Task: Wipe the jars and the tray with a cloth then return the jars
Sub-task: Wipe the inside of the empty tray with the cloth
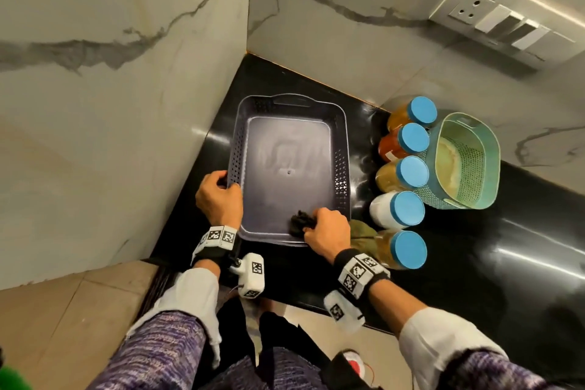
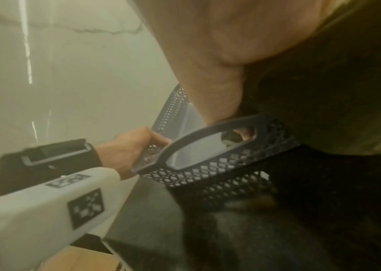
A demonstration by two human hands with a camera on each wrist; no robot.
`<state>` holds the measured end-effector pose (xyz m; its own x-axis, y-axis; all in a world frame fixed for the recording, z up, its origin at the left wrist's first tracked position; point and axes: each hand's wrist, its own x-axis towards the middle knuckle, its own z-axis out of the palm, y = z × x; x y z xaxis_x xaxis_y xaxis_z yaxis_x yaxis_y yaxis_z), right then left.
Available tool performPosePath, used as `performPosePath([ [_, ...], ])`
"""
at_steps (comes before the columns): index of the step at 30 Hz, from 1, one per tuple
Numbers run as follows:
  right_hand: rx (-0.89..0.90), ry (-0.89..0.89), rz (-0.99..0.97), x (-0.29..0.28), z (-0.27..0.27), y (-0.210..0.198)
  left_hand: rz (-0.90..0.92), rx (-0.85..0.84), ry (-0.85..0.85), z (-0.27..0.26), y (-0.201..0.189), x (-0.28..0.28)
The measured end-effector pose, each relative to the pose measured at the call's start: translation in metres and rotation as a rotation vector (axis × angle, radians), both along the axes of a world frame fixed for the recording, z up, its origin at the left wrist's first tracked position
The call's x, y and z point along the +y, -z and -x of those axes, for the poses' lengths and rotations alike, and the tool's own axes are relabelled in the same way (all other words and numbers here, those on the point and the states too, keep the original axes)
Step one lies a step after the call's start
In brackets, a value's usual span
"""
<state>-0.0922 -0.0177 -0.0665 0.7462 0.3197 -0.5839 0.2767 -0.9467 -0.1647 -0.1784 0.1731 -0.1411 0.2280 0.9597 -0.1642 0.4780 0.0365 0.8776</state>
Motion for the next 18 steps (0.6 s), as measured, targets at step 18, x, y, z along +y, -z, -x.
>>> performPosePath([
  [18,0.163,-0.661,-0.044,0.025,0.012,-0.002,-0.096,0.076,0.091,-0.005,-0.018,-0.007],
])
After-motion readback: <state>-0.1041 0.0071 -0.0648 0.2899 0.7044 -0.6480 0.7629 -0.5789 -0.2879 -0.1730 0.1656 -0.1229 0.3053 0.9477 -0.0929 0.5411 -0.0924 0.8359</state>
